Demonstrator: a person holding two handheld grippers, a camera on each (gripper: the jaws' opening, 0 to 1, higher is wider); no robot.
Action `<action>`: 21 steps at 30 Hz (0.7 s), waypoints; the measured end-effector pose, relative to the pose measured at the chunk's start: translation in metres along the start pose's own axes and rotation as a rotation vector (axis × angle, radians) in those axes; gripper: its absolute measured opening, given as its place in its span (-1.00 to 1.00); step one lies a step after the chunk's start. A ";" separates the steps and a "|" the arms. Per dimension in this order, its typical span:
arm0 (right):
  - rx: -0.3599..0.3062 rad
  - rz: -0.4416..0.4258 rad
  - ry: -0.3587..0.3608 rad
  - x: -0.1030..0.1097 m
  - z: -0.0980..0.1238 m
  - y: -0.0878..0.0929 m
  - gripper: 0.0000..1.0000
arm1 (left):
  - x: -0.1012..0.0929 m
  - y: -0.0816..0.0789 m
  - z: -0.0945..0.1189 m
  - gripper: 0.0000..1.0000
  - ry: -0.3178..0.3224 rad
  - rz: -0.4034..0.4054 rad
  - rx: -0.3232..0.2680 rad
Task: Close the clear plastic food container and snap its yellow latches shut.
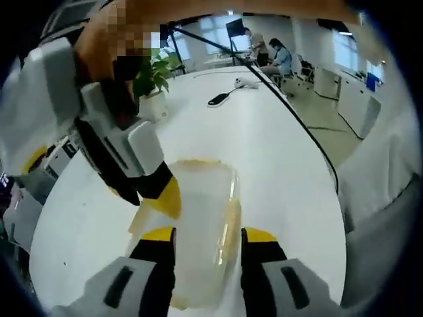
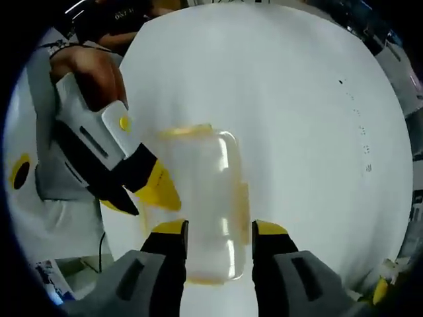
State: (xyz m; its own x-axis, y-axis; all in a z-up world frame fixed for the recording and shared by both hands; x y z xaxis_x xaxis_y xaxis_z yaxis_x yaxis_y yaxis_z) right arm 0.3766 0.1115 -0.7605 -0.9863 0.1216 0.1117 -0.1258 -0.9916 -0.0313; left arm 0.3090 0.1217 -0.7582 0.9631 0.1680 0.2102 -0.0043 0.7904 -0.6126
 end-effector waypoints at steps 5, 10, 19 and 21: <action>0.029 0.015 0.016 0.002 -0.002 -0.001 -0.30 | -0.001 -0.003 -0.005 -0.42 -0.033 -0.045 0.013; 0.043 0.006 0.001 0.000 -0.003 -0.001 -0.28 | -0.003 -0.003 -0.006 -0.42 -0.042 -0.051 0.028; 0.046 -0.019 -0.018 0.000 -0.003 0.000 -0.29 | -0.004 -0.002 -0.007 -0.43 -0.088 -0.115 0.048; 0.036 -0.021 -0.027 -0.001 -0.003 0.001 -0.30 | -0.004 -0.002 -0.007 -0.43 -0.094 -0.127 0.048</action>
State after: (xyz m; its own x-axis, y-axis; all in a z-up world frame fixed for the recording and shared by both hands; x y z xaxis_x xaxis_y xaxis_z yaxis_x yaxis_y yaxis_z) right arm 0.3769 0.1104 -0.7633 -0.9801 0.1412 0.1392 -0.1416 -0.9899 0.0071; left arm 0.3070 0.1157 -0.7636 0.9272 0.1173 0.3557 0.1012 0.8359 -0.5394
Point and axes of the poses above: the point that each gripper's makers call its tool centre point, and the gripper's own axes: z roughly backward along the fingers, x roughly to its left, y roughly out of its underside, the point moved 2 cm from there along z, roughly backward along the fingers, and after that the axes turned 6 degrees about x, right-handed, at the moved point
